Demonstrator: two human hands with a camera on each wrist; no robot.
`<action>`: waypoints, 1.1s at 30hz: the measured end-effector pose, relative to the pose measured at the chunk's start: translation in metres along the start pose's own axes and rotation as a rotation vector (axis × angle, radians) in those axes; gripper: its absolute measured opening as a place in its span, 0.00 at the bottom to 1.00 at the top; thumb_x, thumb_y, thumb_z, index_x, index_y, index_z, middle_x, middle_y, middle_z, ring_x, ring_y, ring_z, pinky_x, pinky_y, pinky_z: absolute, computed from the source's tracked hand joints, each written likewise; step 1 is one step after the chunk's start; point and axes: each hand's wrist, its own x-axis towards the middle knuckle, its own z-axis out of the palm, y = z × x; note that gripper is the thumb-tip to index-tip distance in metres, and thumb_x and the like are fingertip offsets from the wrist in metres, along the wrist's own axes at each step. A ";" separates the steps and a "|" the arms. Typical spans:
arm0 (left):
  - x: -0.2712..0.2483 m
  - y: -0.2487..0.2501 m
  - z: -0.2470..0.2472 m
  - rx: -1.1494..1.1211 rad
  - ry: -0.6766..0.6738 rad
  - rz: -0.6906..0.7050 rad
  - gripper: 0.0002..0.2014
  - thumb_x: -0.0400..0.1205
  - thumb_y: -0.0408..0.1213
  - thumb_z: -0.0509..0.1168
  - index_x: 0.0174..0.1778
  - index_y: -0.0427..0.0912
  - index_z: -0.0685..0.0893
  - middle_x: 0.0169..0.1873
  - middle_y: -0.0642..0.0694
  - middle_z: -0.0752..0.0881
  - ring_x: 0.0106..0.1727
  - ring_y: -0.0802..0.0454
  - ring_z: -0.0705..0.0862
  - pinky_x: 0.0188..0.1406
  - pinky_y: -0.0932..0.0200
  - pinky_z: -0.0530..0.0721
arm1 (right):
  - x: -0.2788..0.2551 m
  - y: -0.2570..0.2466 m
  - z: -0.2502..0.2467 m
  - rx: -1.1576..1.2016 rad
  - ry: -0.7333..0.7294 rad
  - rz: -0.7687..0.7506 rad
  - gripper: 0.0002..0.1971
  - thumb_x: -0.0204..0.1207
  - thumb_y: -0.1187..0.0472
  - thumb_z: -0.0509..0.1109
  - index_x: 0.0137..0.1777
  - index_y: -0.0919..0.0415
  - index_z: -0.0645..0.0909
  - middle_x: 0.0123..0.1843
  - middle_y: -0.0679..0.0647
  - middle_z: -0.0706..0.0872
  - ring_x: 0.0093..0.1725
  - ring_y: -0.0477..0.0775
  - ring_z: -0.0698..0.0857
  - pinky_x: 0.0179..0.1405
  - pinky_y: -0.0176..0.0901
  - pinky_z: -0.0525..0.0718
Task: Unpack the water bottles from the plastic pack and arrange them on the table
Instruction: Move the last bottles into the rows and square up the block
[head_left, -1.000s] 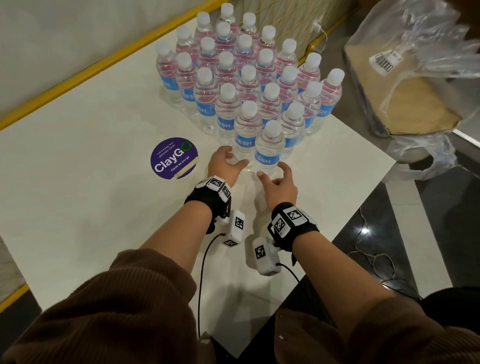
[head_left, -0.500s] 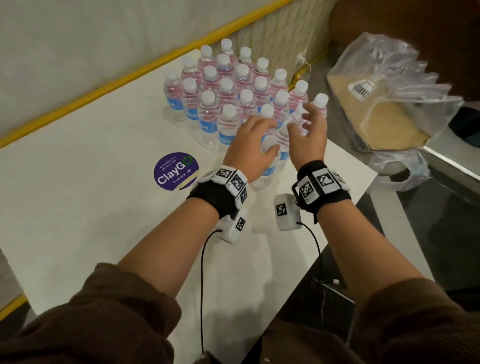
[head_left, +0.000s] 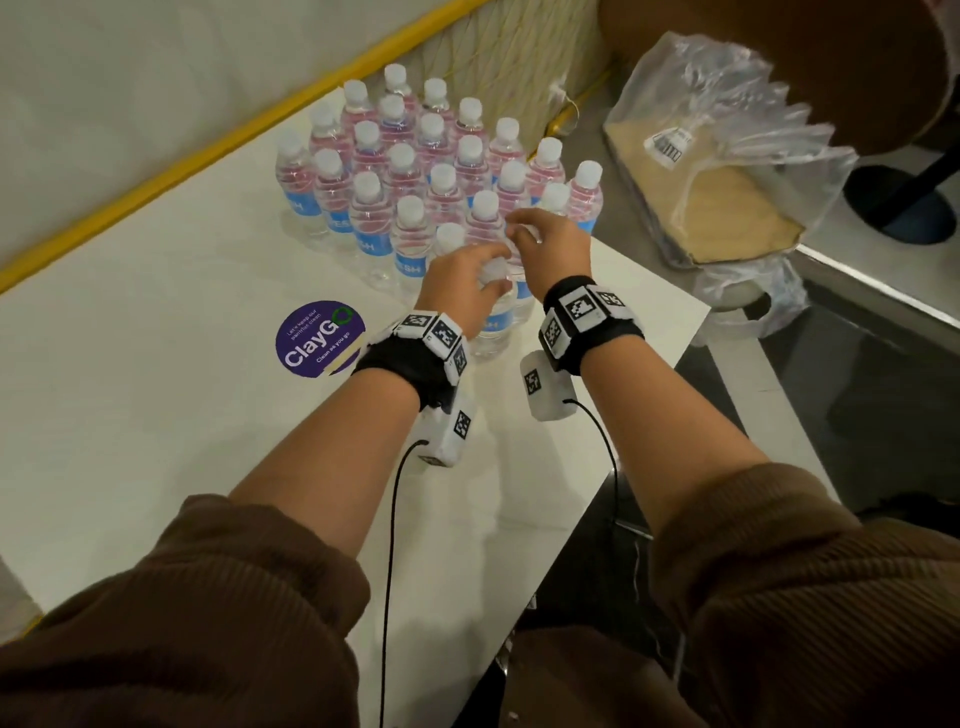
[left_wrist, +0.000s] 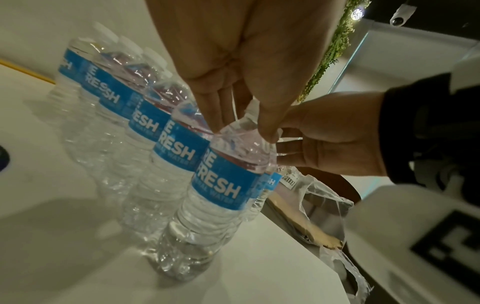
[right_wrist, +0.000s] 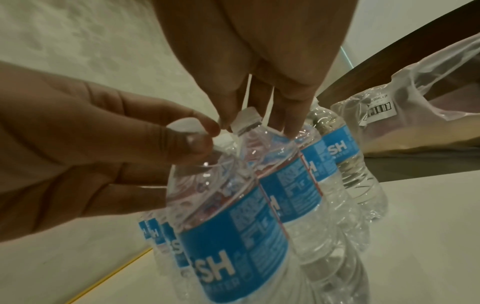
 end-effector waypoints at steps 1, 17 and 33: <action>0.000 0.002 0.000 0.012 -0.006 -0.010 0.19 0.77 0.34 0.70 0.65 0.42 0.82 0.63 0.43 0.85 0.64 0.47 0.82 0.67 0.52 0.78 | 0.001 0.001 -0.001 0.002 -0.013 0.011 0.13 0.80 0.60 0.65 0.60 0.59 0.85 0.57 0.57 0.89 0.59 0.53 0.85 0.57 0.33 0.76; 0.003 0.031 -0.009 0.180 -0.064 -0.211 0.14 0.74 0.38 0.73 0.56 0.43 0.84 0.50 0.42 0.87 0.54 0.43 0.84 0.58 0.48 0.82 | 0.026 0.008 -0.031 -0.120 -0.311 -0.109 0.15 0.78 0.56 0.68 0.62 0.58 0.84 0.64 0.55 0.86 0.65 0.52 0.82 0.60 0.34 0.74; 0.012 0.058 -0.022 0.463 -0.185 -0.364 0.22 0.74 0.43 0.73 0.63 0.41 0.84 0.41 0.40 0.90 0.43 0.45 0.89 0.53 0.49 0.86 | 0.049 -0.002 -0.071 -0.379 -0.645 -0.318 0.25 0.73 0.54 0.75 0.70 0.55 0.77 0.65 0.57 0.82 0.64 0.55 0.81 0.60 0.40 0.75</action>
